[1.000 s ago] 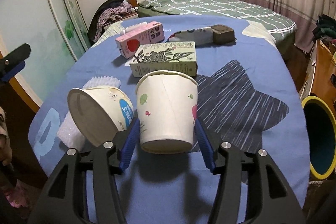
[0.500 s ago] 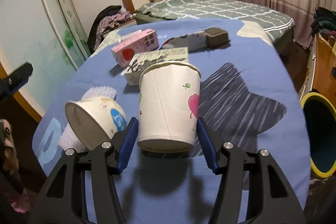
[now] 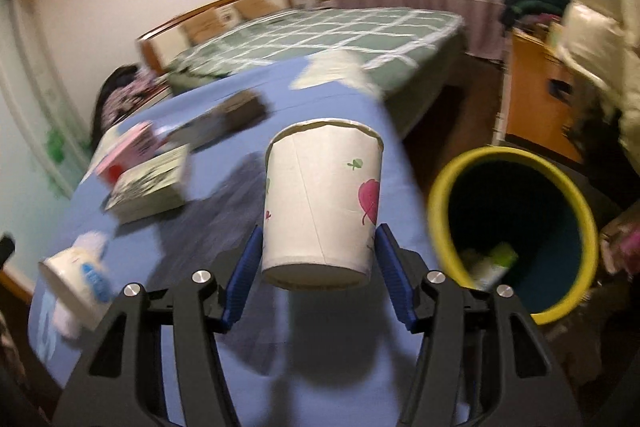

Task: Collect trash
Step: 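Carry the paper cup with the right gripper and drop it into the bin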

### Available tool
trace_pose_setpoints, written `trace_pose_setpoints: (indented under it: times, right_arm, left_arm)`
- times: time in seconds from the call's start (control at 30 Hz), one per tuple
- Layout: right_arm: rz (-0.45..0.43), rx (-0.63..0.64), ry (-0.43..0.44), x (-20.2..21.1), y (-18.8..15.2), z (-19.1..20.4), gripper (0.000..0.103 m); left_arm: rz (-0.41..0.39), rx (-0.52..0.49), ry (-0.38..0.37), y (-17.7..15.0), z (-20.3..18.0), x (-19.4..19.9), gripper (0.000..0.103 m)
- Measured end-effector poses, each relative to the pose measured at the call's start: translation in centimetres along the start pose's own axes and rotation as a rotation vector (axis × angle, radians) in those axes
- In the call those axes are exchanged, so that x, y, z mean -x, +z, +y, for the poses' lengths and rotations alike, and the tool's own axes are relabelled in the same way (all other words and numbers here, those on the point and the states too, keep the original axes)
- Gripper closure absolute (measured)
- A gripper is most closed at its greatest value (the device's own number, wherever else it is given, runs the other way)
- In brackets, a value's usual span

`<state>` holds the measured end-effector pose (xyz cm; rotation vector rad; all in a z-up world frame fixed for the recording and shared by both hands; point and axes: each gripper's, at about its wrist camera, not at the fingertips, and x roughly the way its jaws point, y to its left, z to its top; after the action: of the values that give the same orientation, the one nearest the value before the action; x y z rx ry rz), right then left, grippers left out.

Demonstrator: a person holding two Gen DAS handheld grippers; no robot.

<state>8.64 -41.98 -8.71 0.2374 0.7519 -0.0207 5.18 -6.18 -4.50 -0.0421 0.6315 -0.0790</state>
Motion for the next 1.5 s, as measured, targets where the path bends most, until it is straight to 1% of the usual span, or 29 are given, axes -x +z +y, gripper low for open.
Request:
trace_pose_setpoints:
  times: [0.1,0.23,0.3,0.43,0.57,0.7,0.8,0.87,0.9,0.97,1.03,1.17,1.27,1.3,1.33,1.43,1.5]
  right_arm:
    - [-0.023,-0.052,-0.061,0.4,0.3,-3.1,0.047]
    - [-0.032,-0.110,-0.120,0.4,0.4,-6.1,0.047]
    - [-0.029,-0.130,-0.141,0.2,0.3,-7.4,0.047]
    - [-0.006,-0.162,-0.187,-0.8,0.1,-9.8,0.047]
    - [0.025,-0.182,-0.228,-2.4,-0.1,-11.4,0.047]
    - [0.049,-0.190,-0.275,-3.8,-0.2,-12.7,0.047]
    - [0.067,-0.189,-0.312,-4.7,-0.2,-13.2,0.047]
    - [0.076,-0.189,-0.337,-5.1,-0.2,-13.5,0.046]
    - [0.077,-0.192,-0.341,-5.2,-0.1,-13.6,0.046]
    - [0.074,-0.196,-0.347,-5.2,-0.1,-13.7,0.038]
    - [0.069,-0.198,-0.353,-5.2,-0.2,-13.7,0.038]
    - [0.061,-0.195,-0.350,-4.9,-0.2,-13.4,0.038]
    - [0.056,-0.190,-0.345,-4.7,-0.1,-13.0,0.038]
    - [0.054,-0.189,-0.341,-4.7,-0.1,-12.8,0.038]
    - [0.053,-0.187,-0.338,-4.6,0.0,-12.6,0.038]
    - [0.046,-0.180,-0.326,-4.4,0.1,-12.2,0.038]
    - [0.040,-0.175,-0.321,-4.1,0.2,-12.0,0.038]
  left_arm:
    - [0.027,-0.025,-0.011,-0.4,-0.7,-0.8,0.008]
    - [0.062,-0.046,-0.011,-0.8,-1.3,-2.2,0.008]
    - [0.085,-0.049,-0.018,-0.9,-1.6,-3.1,0.008]
    - [0.117,-0.061,-0.008,-1.0,-1.9,-4.9,0.008]
    - [0.122,-0.064,-0.002,0.0,-1.9,-6.4,0.008]
    - [0.131,-0.053,0.000,1.6,-1.7,-8.6,0.008]
    - [0.141,-0.046,0.007,2.8,-1.6,-10.2,0.008]
    - [0.140,-0.035,0.010,3.3,-1.5,-10.7,0.008]
    - [0.137,-0.031,0.010,3.5,-1.3,-10.6,0.008]
    - [0.124,-0.024,0.005,3.7,-1.1,-10.2,0.008]
    - [0.122,-0.022,-0.001,3.5,-0.9,-9.5,0.008]
    - [0.127,-0.024,-0.035,2.4,-0.8,-7.7,0.008]
    - [0.132,-0.011,-0.097,1.2,-1.2,-6.1,0.008]
    - [0.144,-0.016,-0.135,0.6,-1.7,-5.7,0.008]
    - [0.151,-0.022,-0.146,0.1,-2.2,-5.5,0.008]
    - [0.183,-0.046,-0.154,-1.3,-3.5,-5.9,0.008]
    - [0.219,-0.054,-0.138,-2.1,-4.1,-7.0,0.008]
